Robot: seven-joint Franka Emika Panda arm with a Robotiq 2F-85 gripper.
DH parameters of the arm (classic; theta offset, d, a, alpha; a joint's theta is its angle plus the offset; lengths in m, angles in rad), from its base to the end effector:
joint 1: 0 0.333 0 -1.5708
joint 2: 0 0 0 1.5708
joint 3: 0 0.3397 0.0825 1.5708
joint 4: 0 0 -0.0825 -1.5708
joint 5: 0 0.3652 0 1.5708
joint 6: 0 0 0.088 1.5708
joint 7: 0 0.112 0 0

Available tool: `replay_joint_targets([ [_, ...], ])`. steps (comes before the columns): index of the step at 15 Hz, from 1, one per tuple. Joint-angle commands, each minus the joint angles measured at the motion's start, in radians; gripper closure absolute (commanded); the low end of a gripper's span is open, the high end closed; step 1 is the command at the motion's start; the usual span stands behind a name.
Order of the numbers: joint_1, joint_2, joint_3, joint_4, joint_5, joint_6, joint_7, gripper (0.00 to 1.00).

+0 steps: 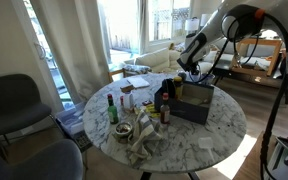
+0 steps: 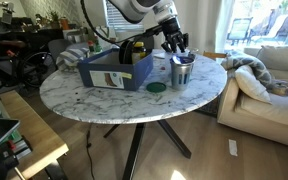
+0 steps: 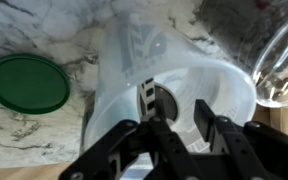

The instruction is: Remove the glasses from the clear cup and put them in the spectacle case

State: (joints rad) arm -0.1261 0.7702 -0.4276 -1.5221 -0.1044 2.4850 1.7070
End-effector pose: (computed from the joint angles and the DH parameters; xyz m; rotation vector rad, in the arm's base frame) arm 0.6584 -0.3281 0.2837 1.5324 -2.4898 0.5919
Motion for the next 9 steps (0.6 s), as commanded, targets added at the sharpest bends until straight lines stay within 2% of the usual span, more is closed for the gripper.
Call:
replay_joint_targets([
  [1,0.008,0.016,-0.005,0.005,-0.018,0.032,0.01,0.93],
  [2,0.007,0.009,-0.002,0.009,-0.016,0.031,0.002,1.0],
  [9,0.002,-0.06,0.021,0.069,-0.007,0.015,-0.072,1.0],
])
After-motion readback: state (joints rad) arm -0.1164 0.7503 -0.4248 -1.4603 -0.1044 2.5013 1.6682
